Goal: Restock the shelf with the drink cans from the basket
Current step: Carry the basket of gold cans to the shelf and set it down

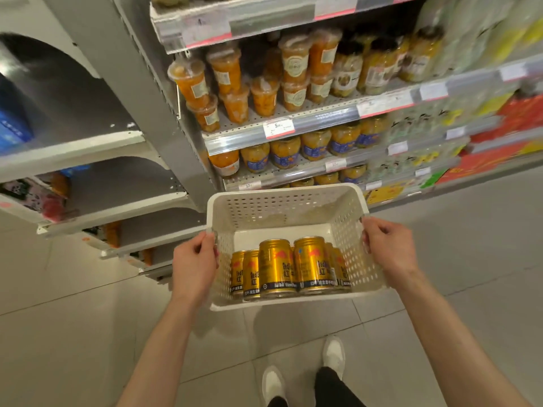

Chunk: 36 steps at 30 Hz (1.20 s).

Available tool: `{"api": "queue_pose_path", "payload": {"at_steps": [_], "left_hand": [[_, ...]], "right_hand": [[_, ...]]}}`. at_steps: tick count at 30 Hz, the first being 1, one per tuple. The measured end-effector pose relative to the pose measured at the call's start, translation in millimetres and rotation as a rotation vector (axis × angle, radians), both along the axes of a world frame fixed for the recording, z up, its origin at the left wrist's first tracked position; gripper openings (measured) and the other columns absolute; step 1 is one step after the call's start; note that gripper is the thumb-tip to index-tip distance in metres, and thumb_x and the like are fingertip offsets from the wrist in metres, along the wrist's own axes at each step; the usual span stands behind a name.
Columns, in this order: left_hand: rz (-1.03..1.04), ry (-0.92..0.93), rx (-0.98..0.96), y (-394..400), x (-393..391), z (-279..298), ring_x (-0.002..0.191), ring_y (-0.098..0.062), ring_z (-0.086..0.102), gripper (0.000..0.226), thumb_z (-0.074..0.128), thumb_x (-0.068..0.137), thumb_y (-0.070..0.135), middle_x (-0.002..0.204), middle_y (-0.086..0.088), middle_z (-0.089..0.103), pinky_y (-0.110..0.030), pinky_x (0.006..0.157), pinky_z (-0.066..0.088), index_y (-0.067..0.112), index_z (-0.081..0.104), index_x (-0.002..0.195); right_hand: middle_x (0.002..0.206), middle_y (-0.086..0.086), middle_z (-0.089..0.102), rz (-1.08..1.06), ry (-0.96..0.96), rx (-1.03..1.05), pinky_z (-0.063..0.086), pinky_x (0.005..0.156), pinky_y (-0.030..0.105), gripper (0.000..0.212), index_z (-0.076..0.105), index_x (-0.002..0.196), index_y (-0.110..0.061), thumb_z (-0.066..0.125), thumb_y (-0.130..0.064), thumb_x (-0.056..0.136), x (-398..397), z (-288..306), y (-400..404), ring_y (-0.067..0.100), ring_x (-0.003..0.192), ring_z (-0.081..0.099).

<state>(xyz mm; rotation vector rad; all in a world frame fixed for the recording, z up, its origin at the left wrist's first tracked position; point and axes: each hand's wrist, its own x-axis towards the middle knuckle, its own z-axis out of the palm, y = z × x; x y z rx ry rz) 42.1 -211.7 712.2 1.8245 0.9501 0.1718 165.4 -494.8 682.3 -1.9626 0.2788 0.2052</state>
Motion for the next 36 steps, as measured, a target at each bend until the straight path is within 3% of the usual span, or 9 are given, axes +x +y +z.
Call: {"api": "queue_pose_path", "payload": {"at_steps": [3,5,11,16,22,27,30,34,36], "left_hand": [[-0.049,-0.032,0.025,-30.1,28.8,17.0,0.059,-0.012,0.046,0.041,0.047,0.106,0.026,0.067,-0.007,0.057,-0.024,0.059,0.038,0.004,0.067,0.078],[-0.069,-0.050,0.015,-55.1,51.5,26.4,0.058,-0.011,0.044,0.042,0.047,0.107,0.026,0.064,-0.005,0.055,-0.024,0.058,0.036,0.007,0.065,0.073],[-0.121,-0.096,0.015,-144.4,125.6,48.3,0.057,-0.012,0.044,0.043,0.049,0.106,0.023,0.062,-0.007,0.053,-0.027,0.059,0.037,0.007,0.057,0.067],[-0.159,-0.119,0.004,-235.5,198.1,64.0,0.056,-0.013,0.040,0.045,0.048,0.104,0.023,0.059,-0.009,0.050,-0.031,0.062,0.033,0.011,0.051,0.061],[-0.311,-0.132,0.021,-330.1,280.0,78.6,0.064,-0.020,0.046,0.045,0.048,0.105,0.023,0.065,-0.011,0.053,-0.031,0.060,0.037,0.015,0.056,0.062],[-0.414,-0.140,0.006,-399.9,355.6,77.6,0.071,-0.024,0.056,0.037,0.049,0.106,0.029,0.075,-0.017,0.065,-0.030,0.061,0.041,0.018,0.073,0.081],[-0.465,-0.141,0.020,-443.2,399.3,75.1,0.066,-0.022,0.053,0.044,0.048,0.106,0.030,0.068,-0.011,0.060,-0.031,0.061,0.039,0.019,0.065,0.067],[-0.497,-0.147,-0.022,-498.2,461.6,69.6,0.066,-0.022,0.055,0.041,0.050,0.104,0.032,0.069,-0.011,0.062,-0.034,0.066,0.041,0.010,0.073,0.078],[-0.511,-0.149,-0.034,-527.3,492.3,69.7,0.063,-0.022,0.052,0.044,0.051,0.104,0.032,0.064,-0.007,0.058,-0.034,0.066,0.040,0.007,0.067,0.072]], "right_hand": [[0.053,0.002,0.052,-0.048,-0.006,0.024,0.036,0.042,0.015,0.047,0.057,0.058,-0.010,0.057,-0.023,0.102,17.6,14.3,-31.9,0.003,0.039,0.039],[0.056,0.004,0.053,-0.081,0.005,0.056,0.039,0.051,0.024,0.045,0.060,0.061,-0.009,0.057,-0.025,0.103,32.1,21.0,-57.3,0.010,0.048,0.043],[0.058,0.004,0.054,-0.162,-0.005,0.094,0.038,0.060,0.033,0.041,0.071,0.087,0.010,0.057,-0.026,0.102,91.5,39.2,-151.3,0.019,0.057,0.045],[0.057,0.006,0.048,-0.209,-0.071,0.067,0.032,0.057,0.031,0.042,0.061,0.061,-0.010,0.057,-0.025,0.100,143.4,59.8,-247.0,0.019,0.058,0.039],[0.054,0.004,0.048,-0.382,-0.080,0.072,0.032,0.056,0.032,0.048,0.053,0.052,-0.014,0.060,-0.027,0.098,188.4,74.1,-347.5,0.019,0.056,0.037],[0.057,0.008,0.047,-0.472,-0.103,0.051,0.032,0.058,0.032,0.046,0.055,0.058,-0.010,0.058,-0.028,0.100,221.9,79.3,-421.2,0.020,0.058,0.038],[0.057,0.007,0.049,-0.519,-0.110,0.025,0.032,0.058,0.032,0.047,0.056,0.058,-0.009,0.058,-0.028,0.100,247.6,81.3,-463.3,0.021,0.057,0.038],[0.057,0.007,0.050,-0.598,-0.117,0.013,0.032,0.057,0.031,0.047,0.058,0.057,-0.009,0.060,-0.028,0.099,292.5,82.0,-519.5,0.020,0.057,0.039],[0.057,0.008,0.049,-0.622,-0.124,-0.005,0.030,0.056,0.031,0.046,0.057,0.058,-0.009,0.060,-0.027,0.099,315.7,84.2,-548.7,0.020,0.057,0.038]]}}
